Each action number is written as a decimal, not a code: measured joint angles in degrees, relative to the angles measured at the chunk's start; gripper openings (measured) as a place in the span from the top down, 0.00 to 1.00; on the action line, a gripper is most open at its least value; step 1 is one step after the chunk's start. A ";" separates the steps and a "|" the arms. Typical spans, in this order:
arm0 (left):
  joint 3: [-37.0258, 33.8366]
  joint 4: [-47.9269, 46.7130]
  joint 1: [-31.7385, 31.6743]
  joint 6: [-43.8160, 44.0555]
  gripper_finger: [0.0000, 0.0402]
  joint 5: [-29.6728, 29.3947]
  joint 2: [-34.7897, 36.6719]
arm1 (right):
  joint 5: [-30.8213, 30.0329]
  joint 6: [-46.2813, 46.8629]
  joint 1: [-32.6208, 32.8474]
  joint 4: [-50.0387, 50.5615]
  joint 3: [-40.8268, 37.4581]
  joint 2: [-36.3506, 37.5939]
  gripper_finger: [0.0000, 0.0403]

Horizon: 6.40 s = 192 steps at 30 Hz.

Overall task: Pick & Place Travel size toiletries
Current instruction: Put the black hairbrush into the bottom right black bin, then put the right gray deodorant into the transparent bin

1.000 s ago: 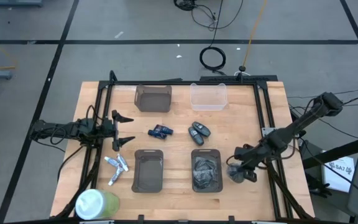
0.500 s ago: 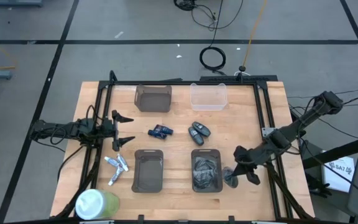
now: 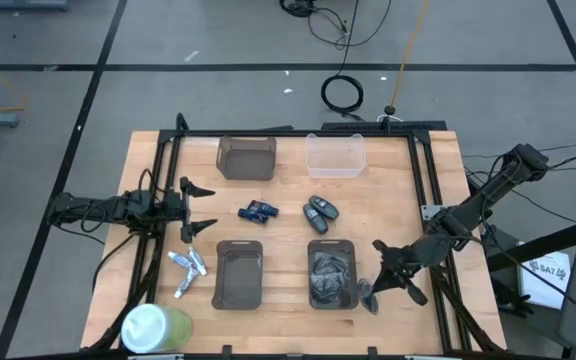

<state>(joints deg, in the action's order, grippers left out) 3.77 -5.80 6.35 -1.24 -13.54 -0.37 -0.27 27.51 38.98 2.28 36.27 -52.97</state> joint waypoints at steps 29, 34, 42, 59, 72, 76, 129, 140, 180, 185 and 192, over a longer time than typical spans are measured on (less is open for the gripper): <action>0.00 -0.02 0.00 -0.01 0.02 0.00 0.00 | -17.17 -29.75 0.14 -55.86 -10.41 -16.83 1.00; 0.00 -0.02 0.00 -0.01 0.02 0.00 0.01 | -18.36 -29.84 0.09 -44.33 -2.36 -18.34 1.00; -0.01 -0.02 0.00 -0.01 0.02 0.00 0.00 | -27.37 -18.56 -2.50 -10.03 16.78 -18.46 1.00; 0.00 0.00 0.00 0.01 0.02 0.00 0.01 | -20.00 -2.67 -11.23 13.57 21.38 -25.42 1.00; -0.02 0.00 0.00 -0.01 0.02 0.00 0.01 | -16.06 3.82 -11.25 13.82 17.12 -27.54 1.00; 0.00 0.00 0.00 0.00 0.02 0.01 0.00 | -16.02 5.93 -11.27 12.90 14.74 -27.54 1.00; 0.00 -0.02 0.00 -0.01 0.02 0.00 0.01 | -8.57 7.09 -11.16 4.61 12.57 -27.50 0.75; 0.00 0.00 0.00 -0.01 0.02 0.00 -0.01 | -8.58 -12.38 -17.73 -11.86 12.57 -23.97 0.66; 0.00 -0.04 0.00 0.00 0.02 0.00 0.00 | -12.73 -10.34 -47.55 18.44 19.78 -40.36 0.41; 0.00 -0.02 0.00 -0.01 0.02 0.00 0.01 | -7.81 -9.63 -47.51 16.24 18.39 -40.33 0.41; 0.00 -0.02 0.00 -0.01 0.02 -0.01 0.01 | -5.50 -9.56 -46.92 16.55 17.94 -40.39 0.41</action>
<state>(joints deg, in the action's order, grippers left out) 3.77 -5.82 6.35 -1.25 -13.55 -0.36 -5.77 17.95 -7.94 18.83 54.22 -93.36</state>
